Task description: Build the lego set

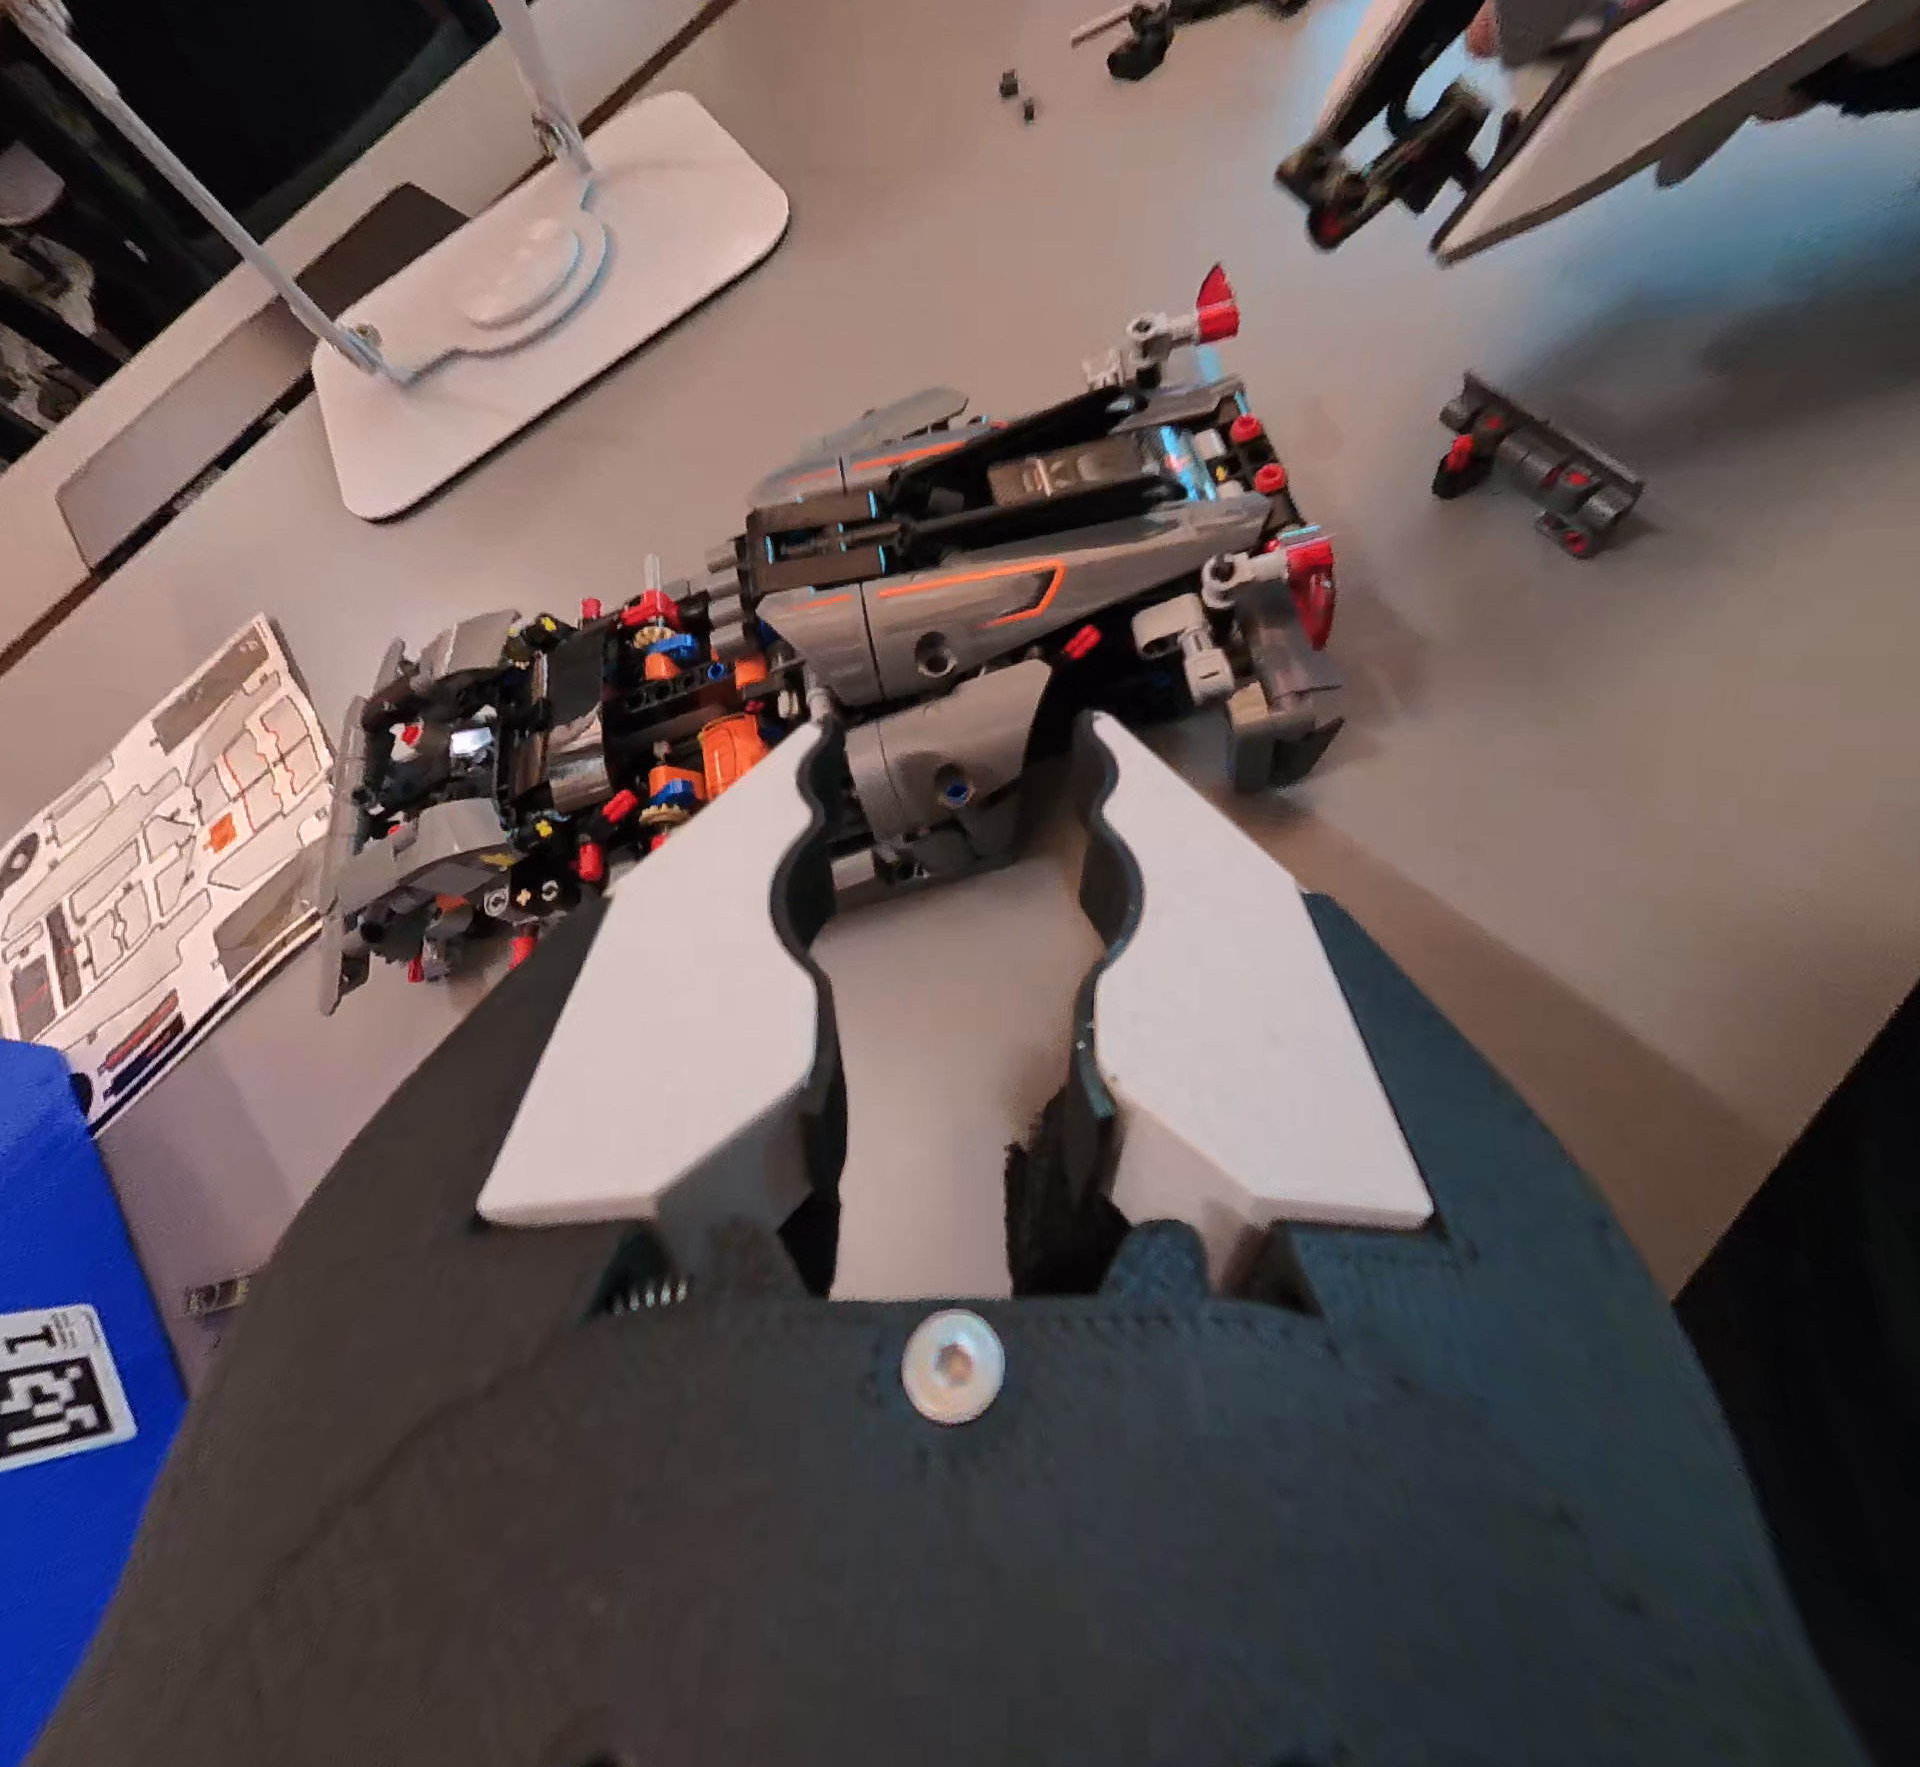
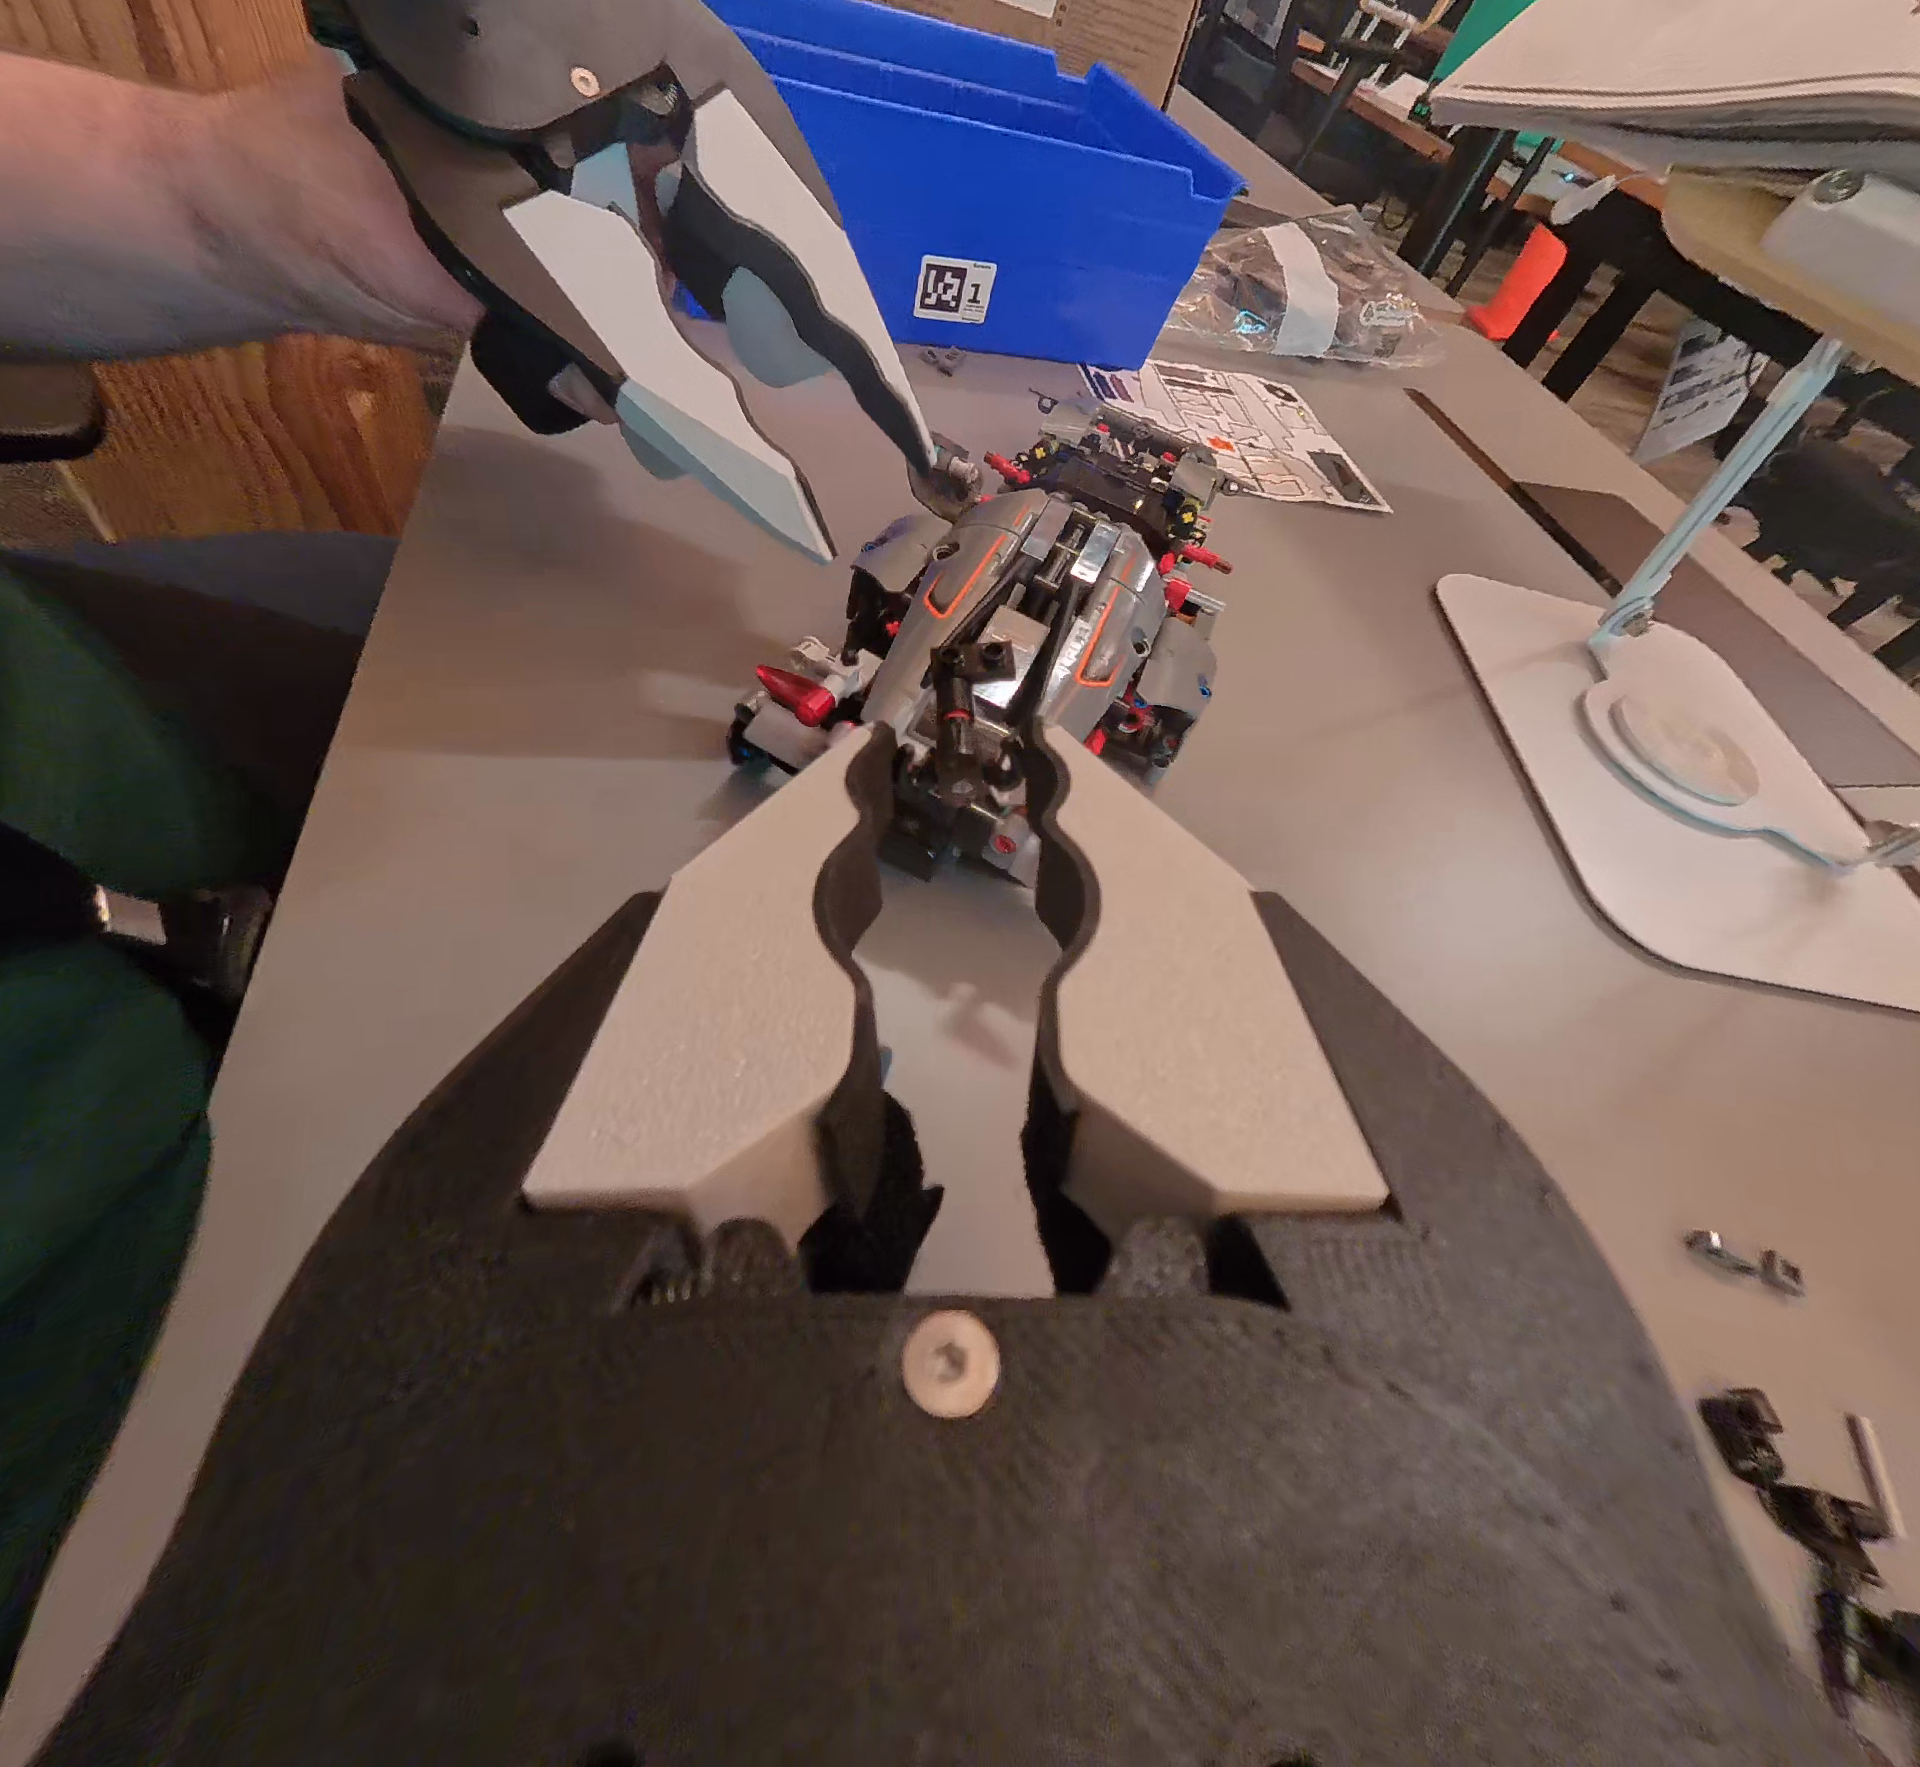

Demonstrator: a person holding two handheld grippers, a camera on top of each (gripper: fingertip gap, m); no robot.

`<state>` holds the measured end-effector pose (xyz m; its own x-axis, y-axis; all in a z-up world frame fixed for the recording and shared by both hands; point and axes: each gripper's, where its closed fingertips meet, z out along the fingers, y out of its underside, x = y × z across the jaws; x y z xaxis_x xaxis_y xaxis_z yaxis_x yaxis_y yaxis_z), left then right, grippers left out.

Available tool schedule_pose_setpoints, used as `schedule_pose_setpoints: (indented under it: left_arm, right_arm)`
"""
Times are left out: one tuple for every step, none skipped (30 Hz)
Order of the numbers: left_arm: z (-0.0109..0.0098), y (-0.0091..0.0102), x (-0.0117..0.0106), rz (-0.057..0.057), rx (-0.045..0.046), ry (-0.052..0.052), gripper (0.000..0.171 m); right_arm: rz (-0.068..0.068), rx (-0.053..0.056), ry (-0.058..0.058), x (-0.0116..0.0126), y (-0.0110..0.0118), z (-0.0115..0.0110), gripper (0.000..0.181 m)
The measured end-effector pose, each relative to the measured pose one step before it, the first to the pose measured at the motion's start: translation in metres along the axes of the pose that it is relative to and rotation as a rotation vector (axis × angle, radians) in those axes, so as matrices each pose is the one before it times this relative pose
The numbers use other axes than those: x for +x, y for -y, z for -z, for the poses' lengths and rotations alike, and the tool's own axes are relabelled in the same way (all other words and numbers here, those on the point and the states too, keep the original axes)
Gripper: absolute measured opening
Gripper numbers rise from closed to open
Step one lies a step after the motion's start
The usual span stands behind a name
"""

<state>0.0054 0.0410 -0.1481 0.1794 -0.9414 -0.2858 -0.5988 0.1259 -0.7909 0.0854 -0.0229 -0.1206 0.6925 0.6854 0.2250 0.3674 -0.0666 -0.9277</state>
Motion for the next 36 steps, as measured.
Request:
schedule_pose_setpoints:
  left_arm:
    - [0.00143, 0.00388, 0.00050, -0.0044, 0.01415, 0.0042, 0.043]
    - [0.00124, 0.00430, 0.00145, -0.0006, 0.01334, -0.0039, 0.042]
    - [0.00101, 0.00556, 0.00232, 0.0040, 0.01794, -0.0094, 0.042]
    - [0.00056, 0.00645, 0.00353, 0.0062, 0.02281, -0.0144, 0.042]
    - [0.00011, 0.00625, 0.00481, 0.0087, 0.02044, -0.0216, 0.042]
    - [-0.00024, 0.00620, 0.00598, 0.0070, 0.02194, -0.0253, 0.042]
    - [-0.00032, 0.00615, 0.00517, 0.0014, 0.02440, -0.0167, 0.042]
    - [-0.00046, 0.00492, 0.00471, -0.0085, 0.01755, -0.0105, 0.041]
    - [-0.00054, 0.00364, 0.00273, -0.0179, 0.01009, 0.0057, 0.042]
    - [-0.00048, 0.00273, 0.00204, -0.0287, 0.00470, 0.0140, 0.042]
    - [-0.00028, 0.00099, 0.00157, -0.0410, -0.00617, 0.0191, 0.042]
    - [-0.00001, -0.00025, 0.00049, -0.0523, -0.01386, 0.0301, 0.041]
    - [0.00044, -0.00020, 0.00068, -0.0618, -0.01390, 0.0343, 0.040]
    - [0.00099, 0.00080, 0.00304, -0.0584, -0.00787, 0.0186, 0.039]
    - [0.00157, 0.00072, 0.00266, -0.0470, -0.00672, 0.0166, 0.037]
    - [0.00214, 0.00043, 0.00031, -0.0392, -0.00518, 0.0256, 0.036]
    - [0.00229, -0.00009, 0.00017, -0.0343, -0.00214, 0.0192, 0.035]
    - [0.00231, -0.00025, 0.00011, -0.0239, -0.00080, 0.0138, 0.035]
    - [0.00243, 0.00016, 0.00040, -0.0173, 0.00404, 0.0084, 0.034]
    - [0.00195, -0.00016, 0.00008, -0.0183, 0.00285, 0.0115, 0.032]
    - [0.00087, -0.00276, 0.00136, -0.0213, -0.01109, 0.0035, 0.029]
    - [0.00097, -0.00332, -0.00089, -0.0177, -0.01157, 0.0158, 0.028]
    - [0.00127, -0.00270, -0.00164, -0.0066, -0.00508, 0.0145, 0.026]
    - [0.00133, -0.00250, -0.00078, 0.0005, -0.00234, 0.0046, 0.025]
    - [0.00141, -0.00271, -0.00052, -0.0016, -0.00303, 0.0011, 0.024]
    - [0.00187, -0.00169, -0.00153, -0.0046, 0.00419, 0.0054, 0.021]
    - [0.00181, -0.00162, -0.00138, -0.0006, 0.00157, 0.0020, 0.018]
    - [0.00167, -0.00060, 0.00015, -0.0050, 0.00412, -0.0059, 0.013]
    - [0.00126, -0.00040, -0.00152, -0.0108, 0.00284, 0.0107, 0.010]
    - [0.00098, -0.00078, -0.00159, -0.0057, 0.00046, 0.0088, 0.009]
    - [0.00058, -0.00094, -0.00165, 0.0060, 0.00207, 0.0041, 0.009]
    - [0.00042, -0.00124, -0.00198, 0.0071, 0.00232, 0.0054, 0.009]
    - [0.00042, -0.00104, -0.00175, 0.0014, 0.00415, 0.0048, 0.009]
    - [0.00049, -0.00082, -0.00160, 0.0029, 0.00517, 0.0023, 0.009]
    - [0.00041, -0.00053, -0.00170, 0.0091, 0.00695, 0.0004, 0.009]
    - [0.00039, -0.00056, -0.00232, 0.0100, 0.00805, 0.0021, 0.009]
  right_arm:
    - [-0.0140, 0.0018, 0.0064, -0.00061, 0.00097, -0.00161, 0.023]
    - [-0.0082, 0.0025, 0.0039, -0.00063, 0.00144, -0.00154, 0.023]
    - [-0.0046, -0.0013, 0.0008, -0.00035, 0.00115, -0.00148, 0.023]
    - [-0.0002, -0.0007, -0.0019, -0.00013, 0.00136, -0.00126, 0.023]
    - [0.0017, 0.0020, -0.0018, -0.00025, 0.00185, -0.00097, 0.022]
    - [0.0009, 0.0000, 0.0012, -0.00071, 0.00172, -0.00094, 0.022]
    - [0.0006, -0.0016, 0.0038, -0.00121, 0.00169, -0.00106, 0.022]
    - [-0.0012, -0.0007, 0.0062, -0.00157, 0.00192, -0.00116, 0.023]
    - [-0.0087, -0.0002, 0.0088, -0.00186, 0.00221, -0.00157, 0.022]
    - [-0.0180, -0.0028, 0.0176, -0.00286, 0.00185, -0.00217, 0.022]
    - [-0.0229, -0.0040, 0.0241, -0.00382, 0.00181, -0.00245, 0.022]
    - [-0.0224, -0.0012, 0.0194, -0.00314, 0.00205, -0.00269, 0.022]
    - [-0.0266, -0.0025, 0.0169, -0.00275, 0.00179, -0.00268, 0.023]
    - [-0.0317, -0.0042, 0.0199, -0.00289, 0.00148, -0.00289, 0.023]
    - [-0.0292, 0.0013, 0.0206, -0.00305, 0.00223, -0.00260, 0.023]
    - [-0.0261, 0.0059, 0.0157, -0.00253, 0.00270, -0.00263, 0.023]
    - [-0.0287, -0.0027, 0.0159, -0.00240, 0.00147, -0.00305, 0.023]
    - [-0.0244, -0.0092, 0.0226, -0.00350, 0.00061, -0.00349, 0.023]
    - [-0.0145, -0.0073, 0.0169, -0.00304, 0.00089, -0.00350, 0.023]
    - [-0.0085, -0.0092, 0.0055, -0.00160, 0.00067, -0.00366, 0.023]
    - [-0.0097, -0.0132, 0.0042, -0.00123, 0.00020, -0.00369, 0.023]
    - [-0.0093, -0.0150, 0.0058, -0.00100, 0.00004, -0.00346, 0.023]
    - [-0.0076, -0.0088, 0.0021, -0.00012, 0.00064, -0.00298, 0.023]
    - [-0.0163, -0.0065, 0.0069, -0.00031, 0.00091, -0.00271, 0.023]
    - [-0.0213, -0.0078, 0.0143, -0.00104, 0.00072, -0.00261, 0.023]
    - [-0.0162, -0.0017, 0.0140, -0.00113, 0.00154, -0.00224, 0.024]
    - [-0.0105, 0.0053, 0.0105, -0.00107, 0.00252, -0.00182, 0.023]
    - [-0.0164, 0.0024, 0.0092, -0.00078, 0.00236, -0.00183, 0.023]
    - [-0.0172, 0.0043, 0.0098, -0.00072, 0.00282, -0.00169, 0.023]
    - [-0.0065, 0.0028, 0.0064, -0.00033, 0.00247, -0.00153, 0.023]
    - [-0.0007, 0.0005, 0.0020, 0.00015, 0.00203, -0.00150, 0.023]
    - [-0.0023, -0.0024, -0.0002, 0.00053, 0.00146, -0.00158, 0.023]
    - [-0.0048, -0.0015, 0.0013, 0.00051, 0.00157, -0.00129, 0.023]
    - [-0.0040, 0.0010, 0.0028, 0.00027, 0.00172, -0.00132, 0.023]
    - [-0.0032, 0.0029, 0.0015, 0.00058, 0.00185, -0.00104, 0.023]
    - [-0.0080, 0.0053, 0.0023, 0.00055, 0.00198, -0.00092, 0.023]
